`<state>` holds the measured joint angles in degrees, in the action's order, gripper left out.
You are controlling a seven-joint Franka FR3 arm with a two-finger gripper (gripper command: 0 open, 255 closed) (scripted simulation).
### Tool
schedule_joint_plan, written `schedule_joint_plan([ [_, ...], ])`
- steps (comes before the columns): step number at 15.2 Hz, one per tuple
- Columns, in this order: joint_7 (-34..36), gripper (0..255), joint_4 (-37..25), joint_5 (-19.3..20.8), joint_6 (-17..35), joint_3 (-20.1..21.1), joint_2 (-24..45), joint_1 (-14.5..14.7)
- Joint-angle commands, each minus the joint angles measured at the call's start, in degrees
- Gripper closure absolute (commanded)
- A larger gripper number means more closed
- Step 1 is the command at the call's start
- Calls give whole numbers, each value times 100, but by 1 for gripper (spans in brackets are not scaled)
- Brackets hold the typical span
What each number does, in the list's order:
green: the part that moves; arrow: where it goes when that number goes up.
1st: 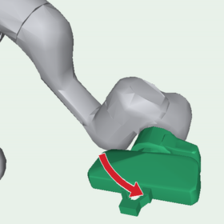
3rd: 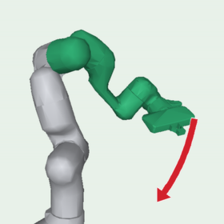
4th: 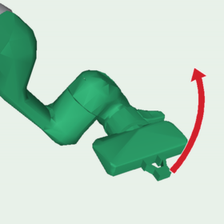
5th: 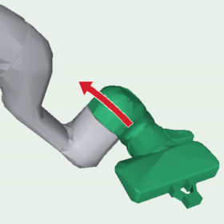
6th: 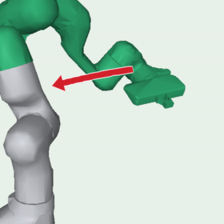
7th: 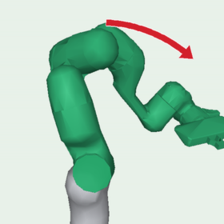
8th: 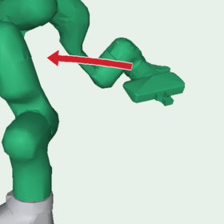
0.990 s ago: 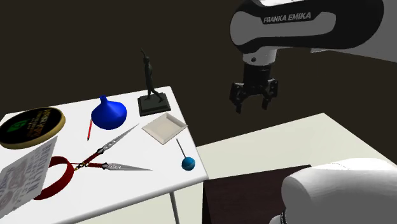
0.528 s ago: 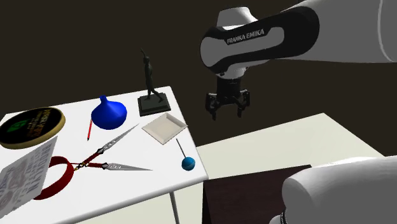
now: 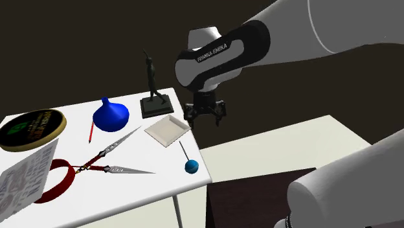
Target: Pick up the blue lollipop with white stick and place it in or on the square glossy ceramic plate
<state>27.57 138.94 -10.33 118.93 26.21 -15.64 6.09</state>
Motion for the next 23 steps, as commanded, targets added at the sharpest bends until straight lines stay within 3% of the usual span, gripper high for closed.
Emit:
schedule_joint_plan([
  [1, 374, 0, -218, 160, 295, 212, 484, -14],
  [7, 1608, 0, -1076, 1025, 834, 591, 1940, 96],
  [12, 2598, 0, -2022, 1895, 986, 517, 3179, 514],
  [23, 2798, 0, -1875, 2186, 1478, 367, 3577, 644],
])
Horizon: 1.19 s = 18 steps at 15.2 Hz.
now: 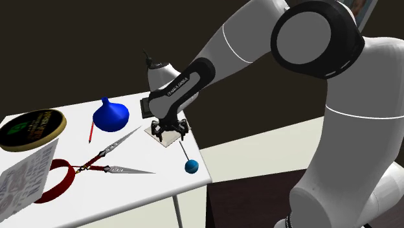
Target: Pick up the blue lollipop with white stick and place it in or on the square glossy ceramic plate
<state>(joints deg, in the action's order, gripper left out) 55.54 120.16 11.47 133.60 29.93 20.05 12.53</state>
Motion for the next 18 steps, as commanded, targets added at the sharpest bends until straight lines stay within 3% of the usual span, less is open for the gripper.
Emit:
schedule_joint_plan([
  [1, 1, 0, 3, 6, 11, -4, 7, 0],
  [5, 1, 0, 3, 6, 10, -4, 7, 0],
  [6, 1, 255, 3, 6, 10, -4, 7, 0],
  [15, 1, 255, 3, 6, 10, -4, 7, 0],
  [16, 1, 0, 3, 6, 10, -4, 7, 0],
  [18, -415, 0, 737, -190, 594, 148, -355, -239],
])
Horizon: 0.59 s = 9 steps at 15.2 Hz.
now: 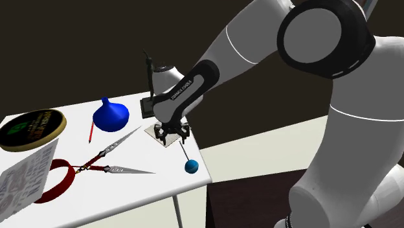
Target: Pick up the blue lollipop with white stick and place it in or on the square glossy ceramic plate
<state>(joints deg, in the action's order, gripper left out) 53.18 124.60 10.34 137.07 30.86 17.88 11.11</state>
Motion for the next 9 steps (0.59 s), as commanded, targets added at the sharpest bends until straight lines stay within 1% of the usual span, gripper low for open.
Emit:
schedule_joint_plan([
  [1, -413, 0, 642, -195, 536, 135, -303, -217],
  [3, -941, 0, 1306, -480, 1106, 304, -601, -461],
  [5, -1568, 0, 1925, -854, 1669, 497, -846, -713],
  [8, -2689, 0, 2715, -1607, 2449, 844, -1078, -1108],
  [9, -2558, 0, 2705, -1425, 2539, 765, -959, -1057],
])
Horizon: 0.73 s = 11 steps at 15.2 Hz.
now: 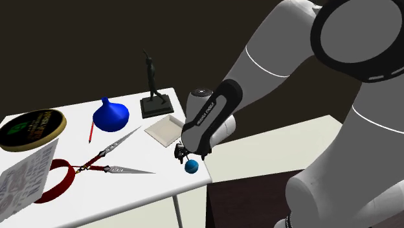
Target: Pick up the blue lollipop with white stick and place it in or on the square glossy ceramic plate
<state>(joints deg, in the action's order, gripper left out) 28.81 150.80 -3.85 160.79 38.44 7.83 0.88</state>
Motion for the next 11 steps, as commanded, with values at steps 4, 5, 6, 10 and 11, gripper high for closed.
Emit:
schedule_joint_plan([
  [4, 365, 0, 21, 664, 502, -433, 495, 299],
  [5, 469, 0, -1, 807, 580, -562, 600, 405],
  [6, 566, 0, -24, 937, 656, -695, 703, 517],
  [10, 609, 0, -38, 994, 700, -781, 759, 595],
  [11, 608, 0, -38, 994, 700, -781, 759, 594],
])
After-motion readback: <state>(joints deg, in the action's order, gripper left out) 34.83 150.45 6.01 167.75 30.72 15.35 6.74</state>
